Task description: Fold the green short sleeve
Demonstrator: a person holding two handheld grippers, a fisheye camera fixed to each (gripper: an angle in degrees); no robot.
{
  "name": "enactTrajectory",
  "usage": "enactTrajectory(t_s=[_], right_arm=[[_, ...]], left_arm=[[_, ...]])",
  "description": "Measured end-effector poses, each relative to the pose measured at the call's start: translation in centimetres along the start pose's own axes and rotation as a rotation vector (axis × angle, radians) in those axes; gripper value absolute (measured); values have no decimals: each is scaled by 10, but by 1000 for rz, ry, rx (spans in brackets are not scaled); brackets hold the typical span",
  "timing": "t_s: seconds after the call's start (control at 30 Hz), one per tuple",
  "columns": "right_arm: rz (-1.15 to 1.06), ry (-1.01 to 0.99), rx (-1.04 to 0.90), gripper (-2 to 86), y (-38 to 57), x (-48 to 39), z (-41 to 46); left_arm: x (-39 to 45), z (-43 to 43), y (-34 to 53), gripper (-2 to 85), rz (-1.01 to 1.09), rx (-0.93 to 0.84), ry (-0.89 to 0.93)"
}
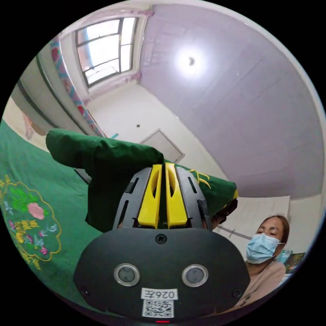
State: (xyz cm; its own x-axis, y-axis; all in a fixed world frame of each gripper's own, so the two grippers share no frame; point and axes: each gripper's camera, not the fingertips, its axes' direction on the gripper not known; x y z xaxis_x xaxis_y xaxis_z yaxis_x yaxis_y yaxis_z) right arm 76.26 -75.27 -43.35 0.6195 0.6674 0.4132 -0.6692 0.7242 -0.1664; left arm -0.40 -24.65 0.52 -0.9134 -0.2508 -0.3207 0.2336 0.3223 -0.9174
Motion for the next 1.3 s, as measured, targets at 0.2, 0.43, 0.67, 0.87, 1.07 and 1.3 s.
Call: enactTrajectory(t_s=[0.2, 0.43, 0.67, 0.87, 1.07, 1.3], right_arm=[[-97, -478, -709, 5, 99, -56, 175], [260, -631, -833, -6, 234, -36, 272], [852, -384, -785, 40, 354, 48, 327], [750, -406, -872, 82, 390, 22, 400], [577, -349, -1092, 83, 437, -32, 472], [402, -229, -1067, 0, 443, -64, 470]], left_arm=[[-15, -174, 12, 37, -299, -64, -535], [28, -223, 11, 33, -168, -89, -843], [34, -91, 7, 89, 106, -477, -879], [40, -49, 35, 109, 102, -611, -879], [74, -8, 41, 123, 226, -728, -979], [107, 52, 66, 72, 436, -1003, -1141]])
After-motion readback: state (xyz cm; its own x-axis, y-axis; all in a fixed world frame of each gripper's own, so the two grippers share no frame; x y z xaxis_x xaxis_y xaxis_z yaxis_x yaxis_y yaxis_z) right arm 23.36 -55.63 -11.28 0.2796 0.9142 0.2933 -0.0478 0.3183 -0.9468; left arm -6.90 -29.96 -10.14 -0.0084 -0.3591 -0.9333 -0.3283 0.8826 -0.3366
